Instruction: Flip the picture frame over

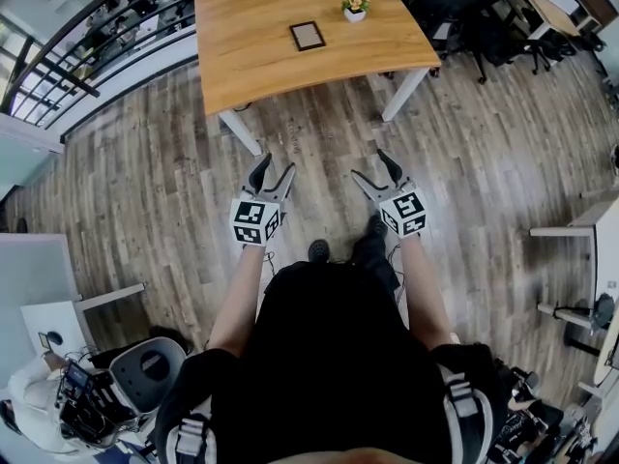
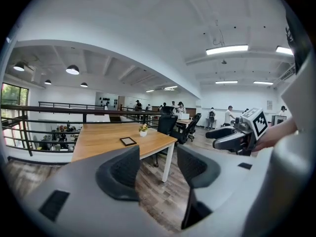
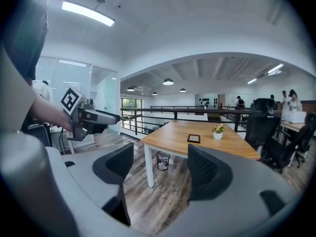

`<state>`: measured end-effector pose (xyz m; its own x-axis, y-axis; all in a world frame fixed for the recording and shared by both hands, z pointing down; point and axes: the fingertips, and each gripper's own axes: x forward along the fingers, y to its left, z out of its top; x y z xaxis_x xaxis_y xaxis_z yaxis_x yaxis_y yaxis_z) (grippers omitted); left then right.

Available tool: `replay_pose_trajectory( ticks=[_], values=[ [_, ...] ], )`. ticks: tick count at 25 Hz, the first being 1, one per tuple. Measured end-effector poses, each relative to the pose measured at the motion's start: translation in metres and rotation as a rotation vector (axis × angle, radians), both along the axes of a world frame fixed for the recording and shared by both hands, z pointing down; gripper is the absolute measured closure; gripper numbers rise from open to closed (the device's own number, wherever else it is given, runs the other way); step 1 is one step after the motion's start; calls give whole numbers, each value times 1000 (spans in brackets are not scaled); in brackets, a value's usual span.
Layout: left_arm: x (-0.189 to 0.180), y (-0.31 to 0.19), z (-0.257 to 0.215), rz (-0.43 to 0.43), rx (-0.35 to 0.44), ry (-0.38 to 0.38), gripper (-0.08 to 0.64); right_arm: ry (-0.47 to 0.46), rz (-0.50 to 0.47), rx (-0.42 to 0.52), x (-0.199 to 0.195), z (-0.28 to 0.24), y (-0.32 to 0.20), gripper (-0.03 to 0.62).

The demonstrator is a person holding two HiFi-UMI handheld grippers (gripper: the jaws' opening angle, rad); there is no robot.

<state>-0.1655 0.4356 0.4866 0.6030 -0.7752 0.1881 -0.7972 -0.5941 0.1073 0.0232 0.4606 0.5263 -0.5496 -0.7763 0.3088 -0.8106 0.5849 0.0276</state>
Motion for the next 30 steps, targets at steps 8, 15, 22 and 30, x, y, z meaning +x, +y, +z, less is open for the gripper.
replay_pose_trajectory(
  ticks=[8, 15, 22, 30],
  values=[
    [16, -1, 0, 20, -4, 7, 295, -63, 39, 16, 20, -3, -10, 164],
    [44, -14, 2, 10, -14, 5, 295, -101, 30, -22, 49, 2, -28, 153],
    [82, -39, -2, -49, -16, 10, 295, -104, -8, -21, 92, -1, -61, 178],
    [128, -59, -8, -123, -18, 6, 295, -96, -62, -54, 154, 2, -92, 183]
  ],
)
